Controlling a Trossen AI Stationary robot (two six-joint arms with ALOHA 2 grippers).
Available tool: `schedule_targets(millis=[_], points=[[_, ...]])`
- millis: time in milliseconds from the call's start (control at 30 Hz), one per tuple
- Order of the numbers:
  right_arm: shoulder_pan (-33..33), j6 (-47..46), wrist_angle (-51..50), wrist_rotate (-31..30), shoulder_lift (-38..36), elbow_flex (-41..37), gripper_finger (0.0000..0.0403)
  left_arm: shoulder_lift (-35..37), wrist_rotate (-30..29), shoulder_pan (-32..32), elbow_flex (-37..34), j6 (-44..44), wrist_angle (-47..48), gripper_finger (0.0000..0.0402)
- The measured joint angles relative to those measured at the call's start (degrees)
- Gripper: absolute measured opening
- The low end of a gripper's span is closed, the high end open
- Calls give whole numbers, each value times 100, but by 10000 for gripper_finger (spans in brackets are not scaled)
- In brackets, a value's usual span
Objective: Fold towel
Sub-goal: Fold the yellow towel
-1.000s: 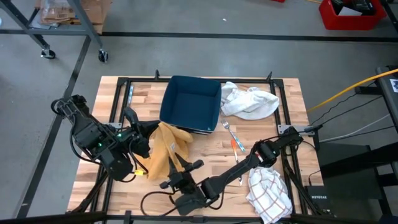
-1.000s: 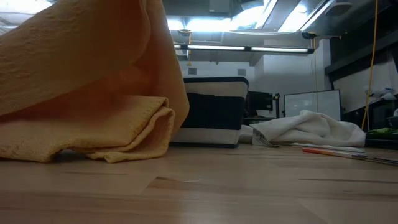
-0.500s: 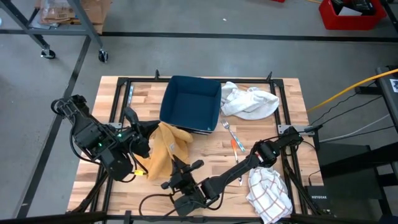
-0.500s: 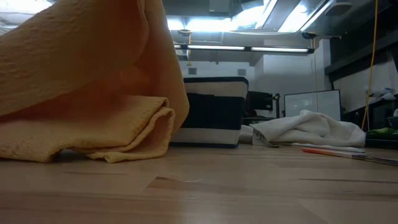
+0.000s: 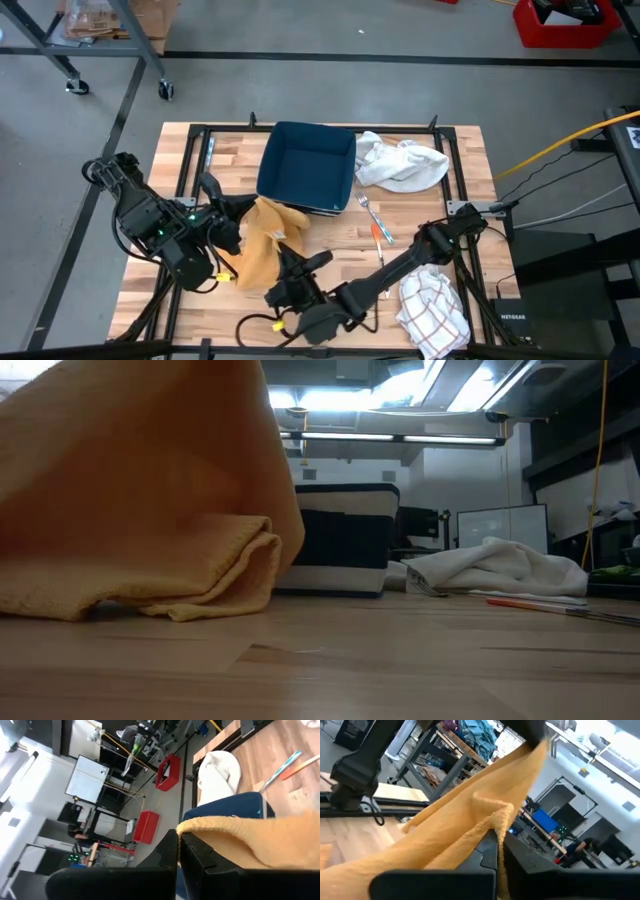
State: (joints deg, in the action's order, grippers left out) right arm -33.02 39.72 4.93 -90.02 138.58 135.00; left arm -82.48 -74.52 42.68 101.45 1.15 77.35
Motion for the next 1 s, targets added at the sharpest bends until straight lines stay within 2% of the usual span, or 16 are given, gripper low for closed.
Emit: schedule_targets(millis=[133,400,600,800,1000], points=[[-50,578,-111,1,-276,-2,8,0,214,22,0,297,0,1],[-87,579,-770,3,-691,-4,8,0,1071,22,0,1144,11,1],[-182,580,-1052,4,-775,-11,5,-2,1864,22,0,1280,64,4],[-367,580,-1167,3,-804,-9,8,-2,2515,25,-244,2066,331,64],[-452,580,-1249,4,-804,-9,6,-4,2870,48,-1061,3392,199,132]])
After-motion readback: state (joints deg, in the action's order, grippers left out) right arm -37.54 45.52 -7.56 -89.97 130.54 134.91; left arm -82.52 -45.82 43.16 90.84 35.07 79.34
